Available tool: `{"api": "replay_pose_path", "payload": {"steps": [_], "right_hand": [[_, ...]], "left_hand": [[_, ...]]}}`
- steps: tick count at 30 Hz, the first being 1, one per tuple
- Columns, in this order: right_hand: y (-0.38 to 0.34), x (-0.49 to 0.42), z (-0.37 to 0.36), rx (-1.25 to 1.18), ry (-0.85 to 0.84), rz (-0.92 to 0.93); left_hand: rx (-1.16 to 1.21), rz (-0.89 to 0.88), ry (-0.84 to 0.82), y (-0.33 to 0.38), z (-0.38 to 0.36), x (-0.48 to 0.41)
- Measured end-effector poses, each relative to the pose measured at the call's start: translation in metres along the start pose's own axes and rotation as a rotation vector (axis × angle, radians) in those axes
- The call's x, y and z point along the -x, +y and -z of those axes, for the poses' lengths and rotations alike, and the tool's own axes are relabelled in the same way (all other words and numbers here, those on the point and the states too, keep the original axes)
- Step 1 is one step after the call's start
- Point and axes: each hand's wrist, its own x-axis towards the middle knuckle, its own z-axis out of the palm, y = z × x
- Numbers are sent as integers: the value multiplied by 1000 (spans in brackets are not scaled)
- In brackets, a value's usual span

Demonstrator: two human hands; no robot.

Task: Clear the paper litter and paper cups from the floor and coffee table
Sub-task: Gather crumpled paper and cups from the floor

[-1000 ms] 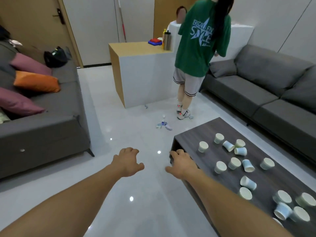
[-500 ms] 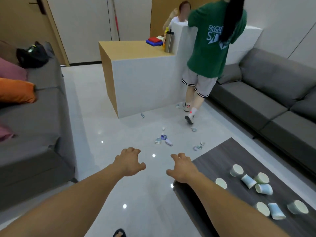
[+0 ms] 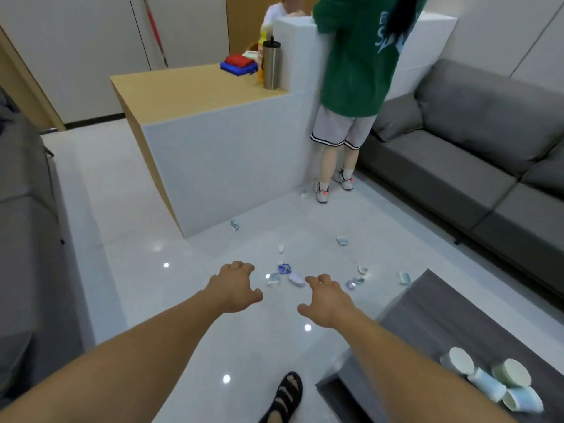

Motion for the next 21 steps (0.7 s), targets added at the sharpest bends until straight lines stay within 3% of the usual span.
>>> {"api": "replay_pose_path", "payload": {"steps": [10, 21], "right_hand": [[22, -165, 72, 1, -84, -37], [53, -391, 27, -95, -236, -195]], "left_hand": [[64, -13, -129, 12, 44, -177], [98, -34, -326, -27, 4, -432]]}}
